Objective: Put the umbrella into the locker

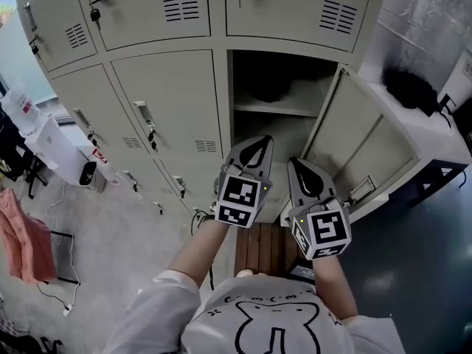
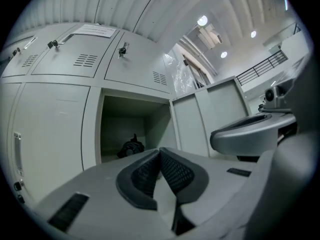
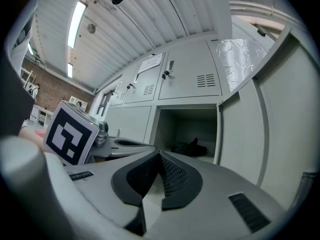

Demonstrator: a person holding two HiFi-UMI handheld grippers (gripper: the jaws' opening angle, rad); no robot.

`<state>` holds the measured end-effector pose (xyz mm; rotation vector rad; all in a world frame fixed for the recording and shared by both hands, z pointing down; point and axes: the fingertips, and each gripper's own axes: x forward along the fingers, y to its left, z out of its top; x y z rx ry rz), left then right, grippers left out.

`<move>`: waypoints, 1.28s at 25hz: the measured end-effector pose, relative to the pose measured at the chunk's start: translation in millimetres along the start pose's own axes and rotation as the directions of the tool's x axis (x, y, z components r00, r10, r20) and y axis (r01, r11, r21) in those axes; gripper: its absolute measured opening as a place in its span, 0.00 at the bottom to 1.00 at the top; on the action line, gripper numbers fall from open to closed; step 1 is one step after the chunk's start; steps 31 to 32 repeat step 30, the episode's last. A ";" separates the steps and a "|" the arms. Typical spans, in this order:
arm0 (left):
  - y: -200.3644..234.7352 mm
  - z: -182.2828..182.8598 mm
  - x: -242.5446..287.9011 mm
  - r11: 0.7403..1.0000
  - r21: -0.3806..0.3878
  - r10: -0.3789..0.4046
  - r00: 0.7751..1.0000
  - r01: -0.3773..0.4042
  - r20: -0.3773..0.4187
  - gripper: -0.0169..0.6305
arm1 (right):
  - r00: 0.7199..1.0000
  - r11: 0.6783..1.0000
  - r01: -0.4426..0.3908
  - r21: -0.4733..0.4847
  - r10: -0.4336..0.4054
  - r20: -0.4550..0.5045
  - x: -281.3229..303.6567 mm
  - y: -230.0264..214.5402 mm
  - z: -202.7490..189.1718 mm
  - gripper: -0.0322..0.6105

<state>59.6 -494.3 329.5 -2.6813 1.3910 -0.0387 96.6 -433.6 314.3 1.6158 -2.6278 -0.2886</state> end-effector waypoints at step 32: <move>-28.5 27.3 -51.6 0.998 -0.044 0.041 0.983 -0.034 0.179 0.05 | 0.996 0.996 -0.087 0.005 0.087 0.035 -6.5 16.4 2.5 0.08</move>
